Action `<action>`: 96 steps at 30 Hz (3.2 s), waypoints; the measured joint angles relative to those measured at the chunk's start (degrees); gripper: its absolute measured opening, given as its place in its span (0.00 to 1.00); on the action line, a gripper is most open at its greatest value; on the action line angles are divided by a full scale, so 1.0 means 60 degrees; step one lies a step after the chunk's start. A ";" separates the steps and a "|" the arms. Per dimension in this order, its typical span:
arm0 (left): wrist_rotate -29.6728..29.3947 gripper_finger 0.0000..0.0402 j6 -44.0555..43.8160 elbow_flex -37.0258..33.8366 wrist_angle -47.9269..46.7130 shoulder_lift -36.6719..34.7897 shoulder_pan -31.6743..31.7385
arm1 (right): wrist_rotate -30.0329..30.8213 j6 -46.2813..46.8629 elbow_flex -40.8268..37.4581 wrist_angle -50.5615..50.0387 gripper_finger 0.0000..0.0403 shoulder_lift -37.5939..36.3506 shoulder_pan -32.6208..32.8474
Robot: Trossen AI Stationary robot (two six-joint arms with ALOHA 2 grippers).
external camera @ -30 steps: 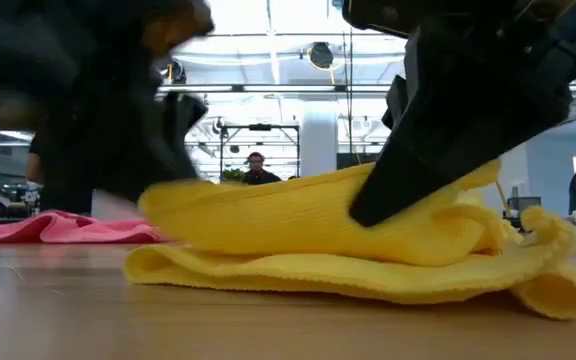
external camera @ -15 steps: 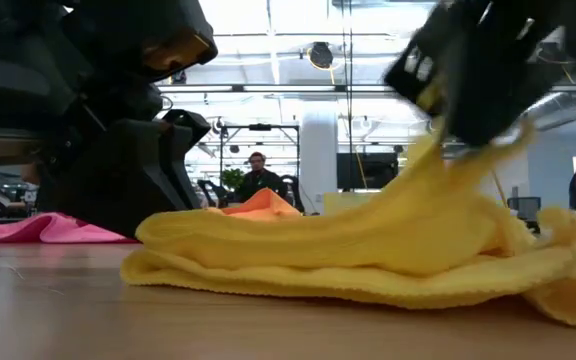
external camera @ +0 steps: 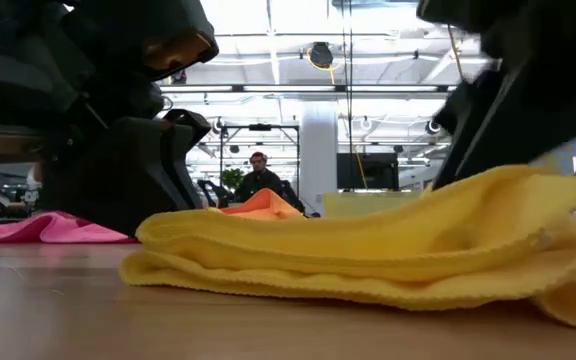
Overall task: Fold microfiber towels
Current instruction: Fold the yellow kitchen towel
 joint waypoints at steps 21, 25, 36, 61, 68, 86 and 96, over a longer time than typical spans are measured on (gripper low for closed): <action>-0.0688 0.06 -0.0240 -0.0007 -0.0869 -0.0715 -0.0004 | -0.0112 -0.1261 -0.0945 0.2008 0.00 -0.1625 0.0664; -0.0745 0.06 0.0232 -0.0007 -0.0237 -0.0877 0.0077 | 0.1925 -0.0713 -0.1088 0.1042 0.00 -0.2017 0.0452; 0.0043 0.06 0.0330 -0.0007 -0.0345 -0.0739 0.1160 | 0.0113 -0.0045 -0.3362 0.3398 0.00 -0.0924 -0.0350; -0.0409 0.06 -0.0186 -0.0003 -0.1174 -0.0365 0.1530 | 0.0205 -0.1546 -0.3615 0.4482 0.00 -0.0789 0.0289; -0.0570 0.06 -0.0164 -0.0004 -0.1628 -0.0369 0.1559 | -0.0126 -0.2309 -0.3616 0.4512 0.00 -0.0534 0.0288; 0.0873 0.07 0.2711 0.0000 0.0777 -0.0903 0.2418 | -0.0455 -0.0480 -0.3606 0.3231 0.05 -0.3091 -0.0087; 0.4093 0.41 0.2808 0.0000 0.0699 -0.0278 0.4151 | -0.0887 0.0966 -0.3817 0.2048 0.28 -0.2855 -0.0656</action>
